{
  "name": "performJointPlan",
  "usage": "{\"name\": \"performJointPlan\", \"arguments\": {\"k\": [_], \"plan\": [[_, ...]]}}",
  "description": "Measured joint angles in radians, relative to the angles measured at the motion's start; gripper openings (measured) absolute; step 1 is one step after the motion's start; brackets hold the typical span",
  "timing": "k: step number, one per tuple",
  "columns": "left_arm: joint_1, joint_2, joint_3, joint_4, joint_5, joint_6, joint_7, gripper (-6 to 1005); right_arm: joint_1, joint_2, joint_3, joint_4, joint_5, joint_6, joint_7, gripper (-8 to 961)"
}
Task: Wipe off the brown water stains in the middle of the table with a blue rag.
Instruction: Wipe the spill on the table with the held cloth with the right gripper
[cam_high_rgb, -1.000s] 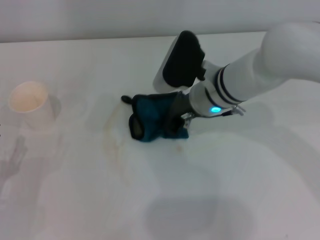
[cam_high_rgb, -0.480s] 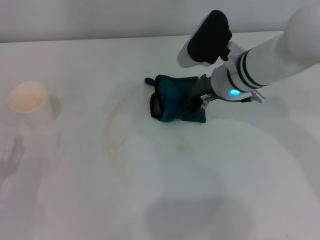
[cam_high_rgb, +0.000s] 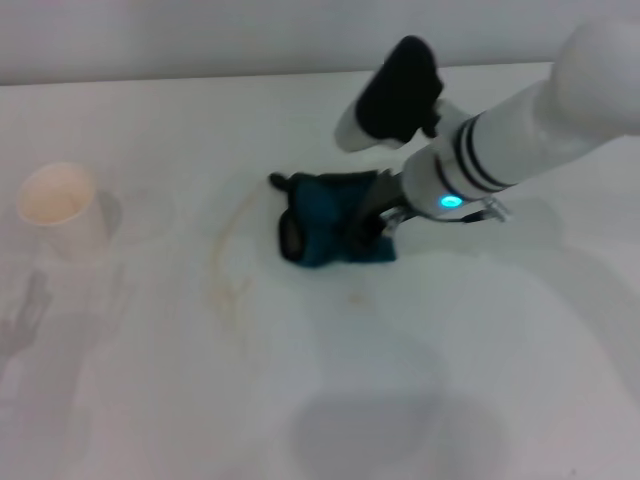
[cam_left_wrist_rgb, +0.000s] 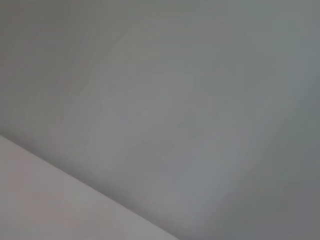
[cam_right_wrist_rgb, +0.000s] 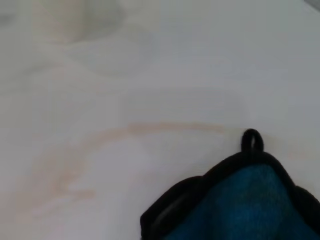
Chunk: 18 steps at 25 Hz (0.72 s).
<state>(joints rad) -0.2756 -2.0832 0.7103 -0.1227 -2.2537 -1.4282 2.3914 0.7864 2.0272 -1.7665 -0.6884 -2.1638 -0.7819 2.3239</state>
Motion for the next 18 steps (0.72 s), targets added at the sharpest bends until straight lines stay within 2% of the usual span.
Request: {"name": "performJointPlan", "arguments": {"k": [4, 5, 6, 14, 18], "plan": [[0.000, 0.000, 0.000, 0.000, 0.000, 0.000, 0.000, 880, 0.003, 0.000, -0.096, -0.051, 0.057, -0.011, 0.000, 51], [0.000, 0.000, 0.000, 0.000, 0.000, 0.000, 0.000, 880, 0.002, 0.001, -0.149, -0.082, 0.071, -0.020, 0.000, 51], [0.000, 0.000, 0.000, 0.000, 0.000, 0.000, 0.000, 880, 0.002, 0.001, -0.149, -0.082, 0.071, -0.020, 0.000, 51], [-0.001, 0.000, 0.000, 0.000, 0.000, 0.000, 0.000, 880, -0.015, -0.001, -0.376, -0.223, 0.088, -0.026, 0.000, 51], [-0.001, 0.001, 0.000, 0.000, 0.000, 0.000, 0.001, 881, -0.019, -0.001, -0.433, -0.266, 0.097, -0.046, -0.002, 51]]}}
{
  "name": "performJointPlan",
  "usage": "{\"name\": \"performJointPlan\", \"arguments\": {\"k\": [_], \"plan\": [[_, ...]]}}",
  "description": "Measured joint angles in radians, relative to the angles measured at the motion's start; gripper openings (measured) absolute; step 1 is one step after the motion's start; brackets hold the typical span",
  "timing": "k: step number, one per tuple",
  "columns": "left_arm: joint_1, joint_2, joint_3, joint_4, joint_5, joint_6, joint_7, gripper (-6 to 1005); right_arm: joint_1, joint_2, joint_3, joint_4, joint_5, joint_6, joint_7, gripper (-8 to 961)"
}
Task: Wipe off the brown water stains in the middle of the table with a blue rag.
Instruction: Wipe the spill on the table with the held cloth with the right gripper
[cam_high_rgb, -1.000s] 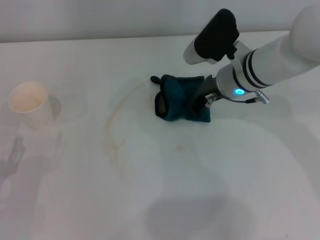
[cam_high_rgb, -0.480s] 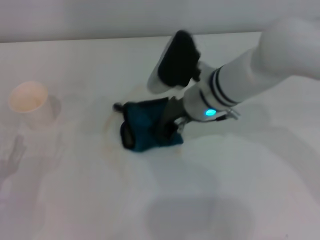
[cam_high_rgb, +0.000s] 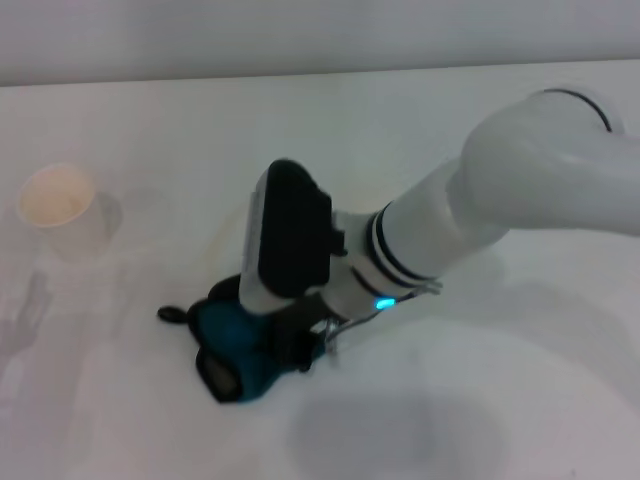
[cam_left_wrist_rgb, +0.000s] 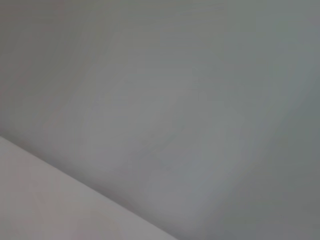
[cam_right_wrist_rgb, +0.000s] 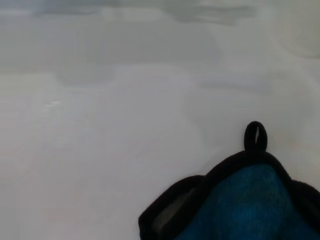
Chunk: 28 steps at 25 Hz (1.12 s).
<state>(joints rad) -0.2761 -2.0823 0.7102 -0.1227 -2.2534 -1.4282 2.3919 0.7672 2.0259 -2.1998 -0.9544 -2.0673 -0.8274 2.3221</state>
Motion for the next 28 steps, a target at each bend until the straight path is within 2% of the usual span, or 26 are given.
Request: {"name": "performJointPlan", "arguments": {"k": [5, 18, 28], "plan": [[-0.001, 0.001, 0.000, 0.000, 0.000, 0.000, 0.000, 881, -0.021, 0.002, -0.034, -0.038, 0.021, 0.017, -0.004, 51], [-0.010, 0.001, 0.000, 0.002, 0.000, 0.013, 0.001, 881, -0.037, 0.003, -0.140, 0.001, 0.060, 0.364, -0.005, 52], [-0.012, 0.001, 0.000, 0.002, -0.011, 0.014, 0.001, 881, -0.023, 0.002, -0.160, 0.037, 0.080, 0.396, -0.004, 52]]}}
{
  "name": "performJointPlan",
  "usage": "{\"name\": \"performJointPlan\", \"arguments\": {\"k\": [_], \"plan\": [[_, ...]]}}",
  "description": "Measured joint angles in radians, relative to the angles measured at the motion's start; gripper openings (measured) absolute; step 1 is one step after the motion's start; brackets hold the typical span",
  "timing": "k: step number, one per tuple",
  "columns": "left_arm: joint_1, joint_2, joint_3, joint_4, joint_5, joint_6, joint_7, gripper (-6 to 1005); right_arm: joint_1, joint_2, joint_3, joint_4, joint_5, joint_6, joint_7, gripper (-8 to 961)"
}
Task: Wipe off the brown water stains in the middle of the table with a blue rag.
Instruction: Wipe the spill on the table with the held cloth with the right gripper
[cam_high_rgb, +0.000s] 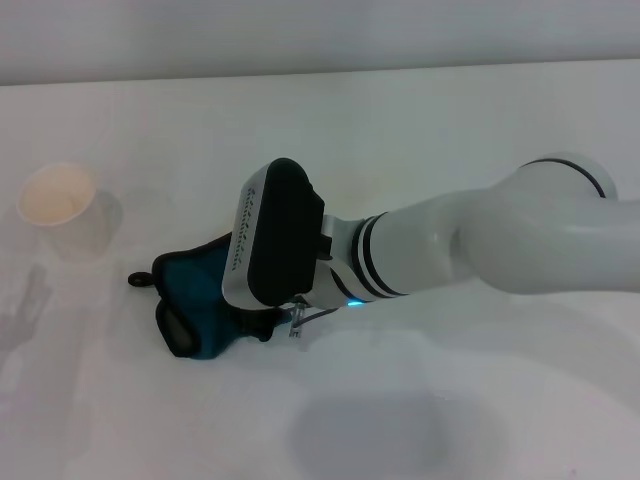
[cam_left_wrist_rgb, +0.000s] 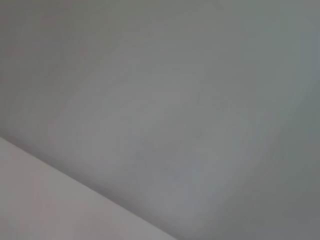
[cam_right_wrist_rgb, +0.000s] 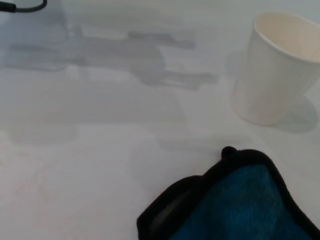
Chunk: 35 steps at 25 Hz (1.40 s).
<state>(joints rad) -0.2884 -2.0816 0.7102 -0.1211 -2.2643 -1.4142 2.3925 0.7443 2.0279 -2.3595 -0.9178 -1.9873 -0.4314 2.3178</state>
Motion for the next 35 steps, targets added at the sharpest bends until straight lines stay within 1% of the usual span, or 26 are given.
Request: {"name": "performJointPlan", "arguments": {"k": [6, 13, 26, 30, 35], "plan": [[-0.001, 0.000, 0.000, 0.000, -0.002, 0.000, 0.000, 881, 0.003, 0.000, -0.002, 0.041, 0.000, 0.055, 0.000, 52], [-0.004, -0.001, 0.000, 0.000, -0.004, 0.000, 0.000, 881, 0.018, 0.000, 0.037, 0.103, 0.003, 0.085, 0.003, 52], [-0.008, -0.002, 0.000, -0.001, -0.003, 0.000, -0.001, 881, 0.079, 0.000, 0.196, 0.276, 0.001, 0.076, 0.002, 52], [-0.006, -0.002, 0.000, -0.001, -0.003, 0.000, -0.001, 881, 0.073, -0.004, 0.262, 0.295, -0.007, 0.044, 0.001, 52], [-0.006, -0.002, 0.000, -0.001, -0.003, 0.000, -0.001, 881, 0.064, -0.008, 0.303, 0.296, -0.008, 0.033, 0.000, 52]]}}
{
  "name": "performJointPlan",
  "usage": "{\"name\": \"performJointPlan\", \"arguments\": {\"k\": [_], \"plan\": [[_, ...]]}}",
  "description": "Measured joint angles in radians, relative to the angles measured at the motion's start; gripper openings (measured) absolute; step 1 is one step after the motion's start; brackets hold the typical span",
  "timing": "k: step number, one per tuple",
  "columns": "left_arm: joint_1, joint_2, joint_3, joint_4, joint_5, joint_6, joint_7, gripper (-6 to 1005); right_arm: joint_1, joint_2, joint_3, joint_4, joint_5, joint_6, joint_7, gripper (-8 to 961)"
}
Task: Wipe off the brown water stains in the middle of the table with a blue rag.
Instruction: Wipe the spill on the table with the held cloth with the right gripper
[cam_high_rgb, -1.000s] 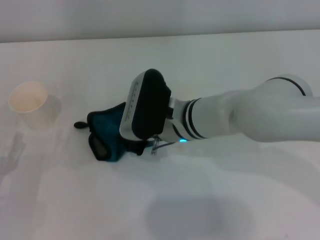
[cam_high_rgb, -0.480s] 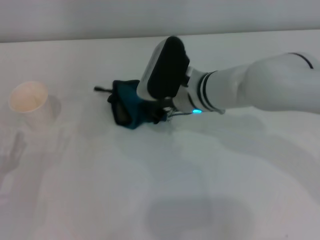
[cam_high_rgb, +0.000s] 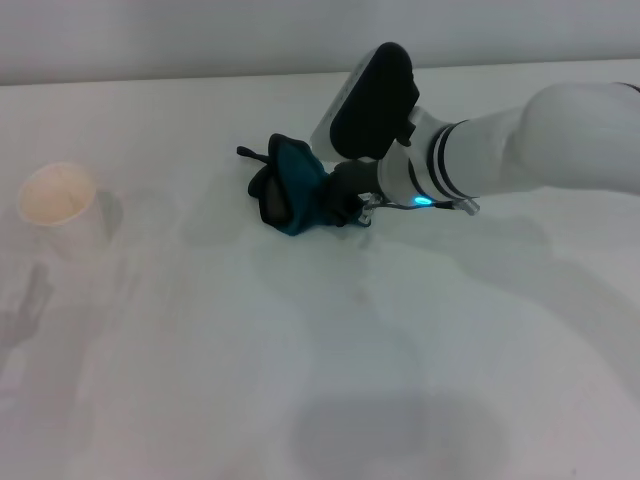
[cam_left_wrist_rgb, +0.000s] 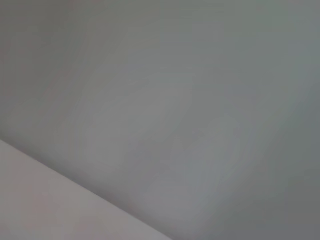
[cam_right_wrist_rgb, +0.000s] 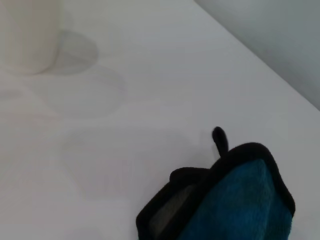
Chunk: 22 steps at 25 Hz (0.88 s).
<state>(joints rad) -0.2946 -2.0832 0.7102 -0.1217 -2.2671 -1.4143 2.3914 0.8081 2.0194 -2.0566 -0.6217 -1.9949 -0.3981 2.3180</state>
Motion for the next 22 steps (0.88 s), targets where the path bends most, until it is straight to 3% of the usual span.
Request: {"name": "performJointPlan", "arguments": {"k": [7, 22], "plan": [[-0.002, 0.001, 0.000, 0.001, 0.000, 0.000, 0.000, 881, 0.001, -0.001, 0.028, -0.026, -0.005, -0.098, -0.002, 52], [-0.014, 0.002, 0.000, 0.002, -0.002, 0.019, 0.002, 882, -0.011, 0.005, -0.015, -0.269, -0.054, -0.557, -0.042, 53]]}}
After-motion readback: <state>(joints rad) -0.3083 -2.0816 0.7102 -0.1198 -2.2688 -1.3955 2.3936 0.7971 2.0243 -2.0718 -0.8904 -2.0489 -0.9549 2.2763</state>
